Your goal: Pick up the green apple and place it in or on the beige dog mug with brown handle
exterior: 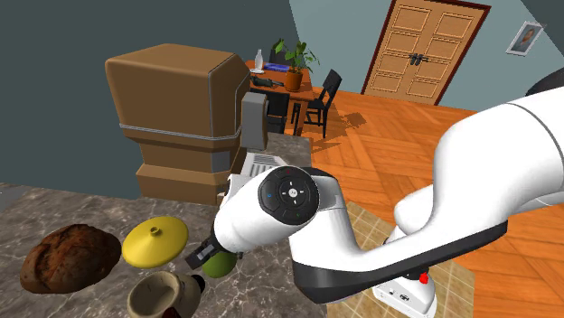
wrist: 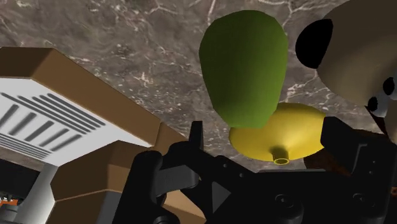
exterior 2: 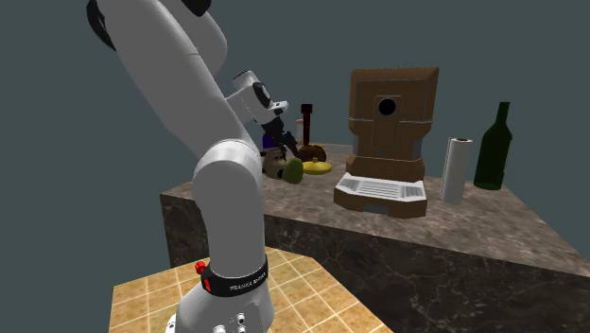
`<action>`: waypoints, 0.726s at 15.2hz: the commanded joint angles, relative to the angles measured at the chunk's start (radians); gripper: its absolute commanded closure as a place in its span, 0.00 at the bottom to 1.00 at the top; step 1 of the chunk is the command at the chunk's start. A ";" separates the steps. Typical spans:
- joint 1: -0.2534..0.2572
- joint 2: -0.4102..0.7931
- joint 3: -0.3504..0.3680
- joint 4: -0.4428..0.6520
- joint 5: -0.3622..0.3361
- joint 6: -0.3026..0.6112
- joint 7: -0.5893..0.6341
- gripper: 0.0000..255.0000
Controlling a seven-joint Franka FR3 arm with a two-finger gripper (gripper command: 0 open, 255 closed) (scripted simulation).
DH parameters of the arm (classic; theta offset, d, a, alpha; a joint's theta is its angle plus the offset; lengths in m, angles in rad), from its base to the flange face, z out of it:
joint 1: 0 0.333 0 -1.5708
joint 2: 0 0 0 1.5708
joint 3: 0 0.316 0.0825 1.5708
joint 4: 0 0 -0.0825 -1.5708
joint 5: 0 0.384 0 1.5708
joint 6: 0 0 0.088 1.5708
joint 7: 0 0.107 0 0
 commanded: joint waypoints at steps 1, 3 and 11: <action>-0.053 -0.016 0.056 -0.011 -0.012 0.027 0.034 0.00; -0.106 -0.010 0.101 -0.011 -0.021 0.053 0.040 0.00; -0.266 -0.006 0.238 -0.007 -0.033 0.123 0.049 0.00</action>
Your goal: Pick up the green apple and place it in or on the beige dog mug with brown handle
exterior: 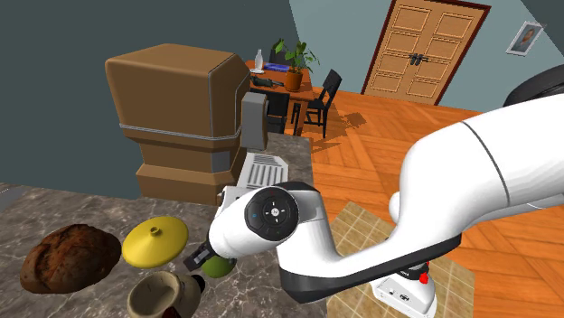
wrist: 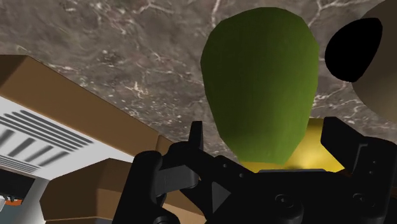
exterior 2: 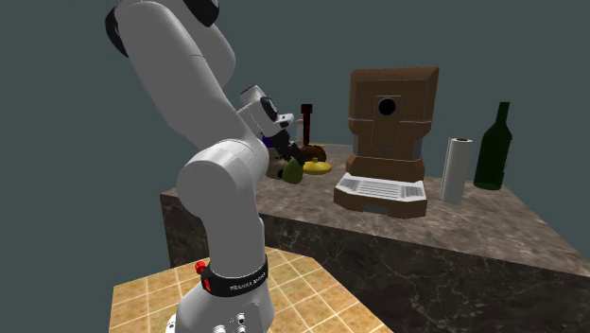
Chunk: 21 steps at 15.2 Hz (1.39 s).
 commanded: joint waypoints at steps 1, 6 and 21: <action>-0.008 0.000 0.007 0.001 0.000 0.003 0.000 0.00; -0.007 0.000 0.007 0.001 0.000 0.003 0.000 1.00; 0.108 0.013 -0.122 0.023 -0.003 -0.070 -0.029 1.00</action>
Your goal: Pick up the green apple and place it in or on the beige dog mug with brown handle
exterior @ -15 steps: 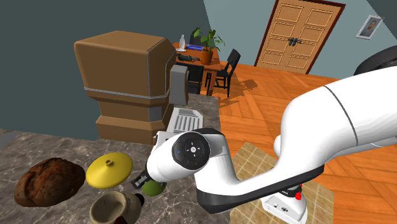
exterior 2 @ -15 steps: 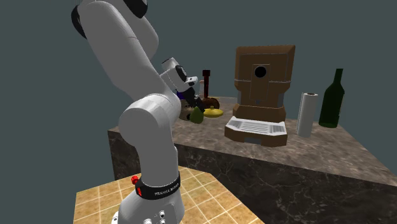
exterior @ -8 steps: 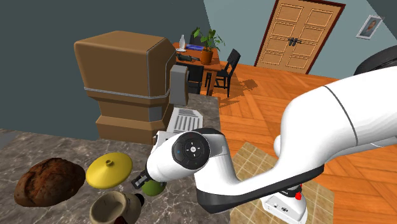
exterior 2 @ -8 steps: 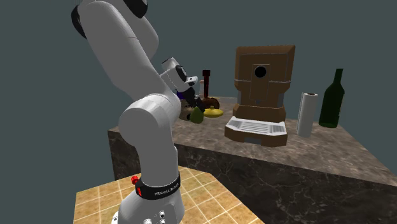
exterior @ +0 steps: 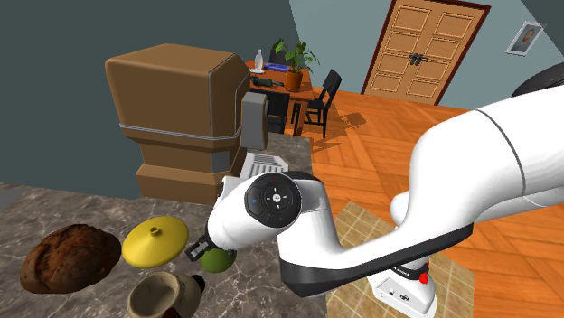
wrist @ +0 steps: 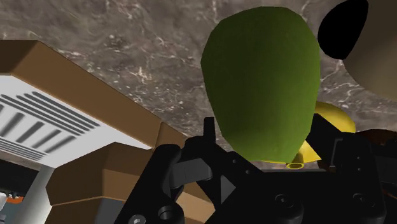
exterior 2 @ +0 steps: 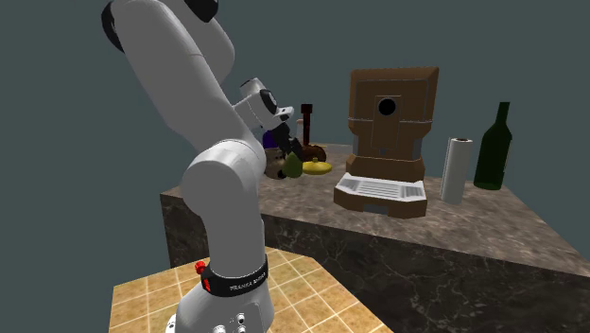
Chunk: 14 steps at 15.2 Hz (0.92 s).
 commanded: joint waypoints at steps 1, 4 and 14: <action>0.042 0.002 -0.047 0.007 0.001 -0.026 -0.012 1.00; 0.094 0.002 -0.105 0.021 0.007 -0.062 -0.031 1.00; 0.226 -0.017 -0.264 0.082 0.036 -0.184 -0.102 1.00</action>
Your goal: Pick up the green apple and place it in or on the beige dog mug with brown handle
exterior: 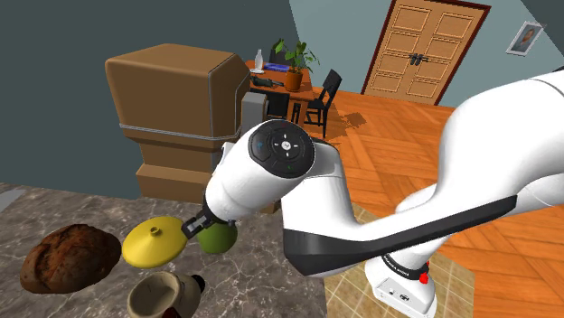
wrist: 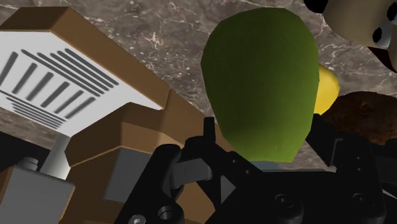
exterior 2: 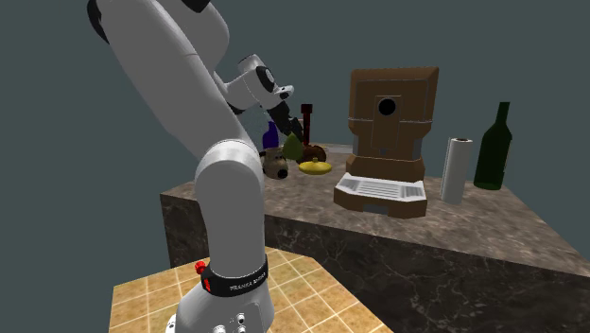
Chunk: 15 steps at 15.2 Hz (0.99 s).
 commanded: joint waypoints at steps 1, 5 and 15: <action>0.018 -0.004 -0.024 0.015 0.005 -0.024 -0.013 1.00; 0.052 -0.014 -0.071 0.046 0.017 -0.072 -0.040 1.00; 0.104 -0.033 -0.160 0.137 0.036 -0.193 -0.100 1.00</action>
